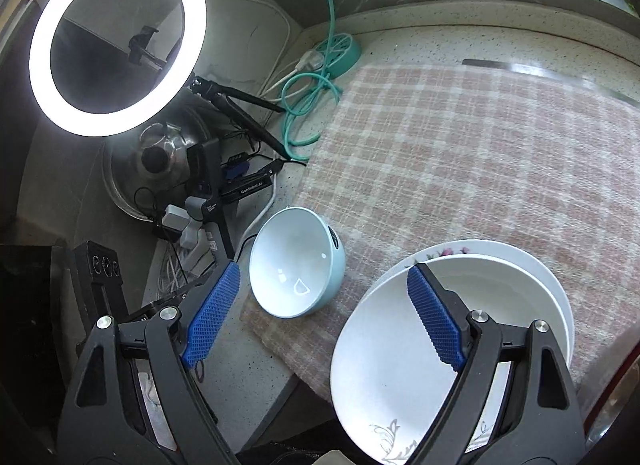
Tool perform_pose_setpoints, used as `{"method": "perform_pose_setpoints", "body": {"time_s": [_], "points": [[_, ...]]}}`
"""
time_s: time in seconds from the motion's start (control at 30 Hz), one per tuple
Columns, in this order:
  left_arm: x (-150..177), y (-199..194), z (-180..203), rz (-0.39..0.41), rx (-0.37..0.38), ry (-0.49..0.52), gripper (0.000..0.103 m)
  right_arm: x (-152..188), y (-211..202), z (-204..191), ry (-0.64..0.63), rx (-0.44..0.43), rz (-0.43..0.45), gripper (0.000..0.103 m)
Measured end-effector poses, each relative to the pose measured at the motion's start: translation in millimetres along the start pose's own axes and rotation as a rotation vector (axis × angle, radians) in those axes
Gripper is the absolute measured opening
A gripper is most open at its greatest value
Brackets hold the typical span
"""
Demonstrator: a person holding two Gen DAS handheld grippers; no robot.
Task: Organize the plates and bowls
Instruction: 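Move the right gripper to the pale blue bowl and grip its rim, then lift the pale blue bowl and carry it over the bowl stack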
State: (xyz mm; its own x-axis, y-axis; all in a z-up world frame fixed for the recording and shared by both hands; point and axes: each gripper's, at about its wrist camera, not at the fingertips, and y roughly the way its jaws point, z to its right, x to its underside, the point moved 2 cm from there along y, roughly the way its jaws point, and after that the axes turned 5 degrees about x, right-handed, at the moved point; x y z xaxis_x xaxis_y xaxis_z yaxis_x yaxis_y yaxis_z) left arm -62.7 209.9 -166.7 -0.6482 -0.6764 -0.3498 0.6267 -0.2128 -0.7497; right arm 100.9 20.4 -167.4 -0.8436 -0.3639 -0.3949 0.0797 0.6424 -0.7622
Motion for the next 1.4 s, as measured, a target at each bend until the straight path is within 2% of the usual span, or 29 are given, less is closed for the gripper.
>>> {"method": "perform_pose_setpoints", "body": {"time_s": [0.1, 0.17, 0.3, 0.37, 0.43, 0.53, 0.7, 0.83, 1.13, 1.4], "points": [[-1, 5, -9, -0.012, 0.006, -0.016, 0.052, -2, 19, -8, -0.021, 0.004, -0.033, 0.086], [-1, 8, -10, -0.016, 0.004, -0.016, 0.051, -3, 31, -13, -0.037, 0.008, -0.06, 0.075], [-2, 14, -11, -0.021, 0.008, -0.014, 0.038, -5, 51, -15, -0.049, 0.043, -0.084, 0.066], [-3, 17, -13, -0.023, 0.015, -0.02, 0.032, -5, 59, -12, -0.038, 0.047, -0.101, 0.053], [-2, 21, -15, -0.028, 0.023, -0.026, 0.028, -4, 66, -10, -0.032, 0.052, -0.12, 0.044], [-1, 26, -17, -0.038, 0.02, -0.028, 0.025, -3, 74, -9, -0.04, 0.07, -0.128, 0.041], [-1, 33, -22, -0.053, 0.02, -0.043, 0.015, -2, 84, -8, -0.052, 0.078, -0.146, 0.028], [-2, 35, -22, -0.055, 0.017, -0.038, 0.012, 0, 92, -10, -0.06, 0.08, -0.161, 0.018], [-5, 35, -16, -0.054, 0.009, -0.018, 0.01, 0, 89, -13, -0.066, 0.09, -0.151, 0.016], [-6, 16, 6, -0.012, 0.023, 0.026, 0.01, 4, 61, -20, -0.084, 0.078, -0.105, 0.016]]}}
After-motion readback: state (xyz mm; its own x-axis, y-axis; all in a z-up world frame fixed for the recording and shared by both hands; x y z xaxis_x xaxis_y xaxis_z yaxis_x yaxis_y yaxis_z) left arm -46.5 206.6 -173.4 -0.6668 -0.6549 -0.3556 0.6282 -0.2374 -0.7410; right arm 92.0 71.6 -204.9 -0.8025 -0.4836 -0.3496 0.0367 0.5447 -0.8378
